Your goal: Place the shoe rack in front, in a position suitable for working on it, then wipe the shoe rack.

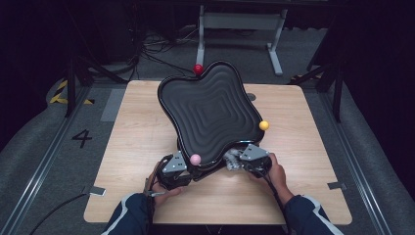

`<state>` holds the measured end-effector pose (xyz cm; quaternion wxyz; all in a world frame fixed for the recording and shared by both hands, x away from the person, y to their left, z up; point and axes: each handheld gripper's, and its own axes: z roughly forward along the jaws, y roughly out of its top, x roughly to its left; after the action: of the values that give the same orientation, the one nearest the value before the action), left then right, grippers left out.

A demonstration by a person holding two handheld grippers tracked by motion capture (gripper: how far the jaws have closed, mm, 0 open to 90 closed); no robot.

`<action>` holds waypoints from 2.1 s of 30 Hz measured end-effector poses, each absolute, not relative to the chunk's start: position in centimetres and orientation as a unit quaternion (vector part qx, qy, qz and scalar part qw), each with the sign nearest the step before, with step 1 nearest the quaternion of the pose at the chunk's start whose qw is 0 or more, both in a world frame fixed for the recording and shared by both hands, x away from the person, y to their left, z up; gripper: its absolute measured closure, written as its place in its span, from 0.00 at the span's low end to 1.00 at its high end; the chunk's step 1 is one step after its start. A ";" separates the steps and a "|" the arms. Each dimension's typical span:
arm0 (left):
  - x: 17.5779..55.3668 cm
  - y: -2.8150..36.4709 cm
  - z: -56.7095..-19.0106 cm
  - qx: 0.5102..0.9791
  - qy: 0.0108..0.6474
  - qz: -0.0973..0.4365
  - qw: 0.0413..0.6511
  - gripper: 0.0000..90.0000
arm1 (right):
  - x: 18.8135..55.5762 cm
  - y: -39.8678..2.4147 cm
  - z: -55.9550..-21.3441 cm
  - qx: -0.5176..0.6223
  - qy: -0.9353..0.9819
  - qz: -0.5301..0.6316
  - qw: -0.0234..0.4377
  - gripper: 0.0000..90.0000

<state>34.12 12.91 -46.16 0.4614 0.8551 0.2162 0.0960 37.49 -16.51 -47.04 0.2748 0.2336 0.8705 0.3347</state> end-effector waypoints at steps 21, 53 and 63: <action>34.4 13.0 -46.2 0.855 0.209 0.088 0.466 0.83 | 36.9 -13.9 -47.0 0.199 0.878 0.337 0.276 0.91; 34.7 12.9 -46.4 0.854 0.206 0.082 0.471 0.83 | 38.3 -17.9 -47.1 0.255 0.867 0.313 0.291 0.91; 34.7 12.8 -46.4 0.853 0.209 0.082 0.472 0.83 | 37.1 -15.3 -47.1 0.224 0.875 0.328 0.277 0.91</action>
<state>34.67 12.79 -46.38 0.4717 0.8528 0.2085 0.0816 37.10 -15.34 -47.07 0.2766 0.2242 0.8751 0.3277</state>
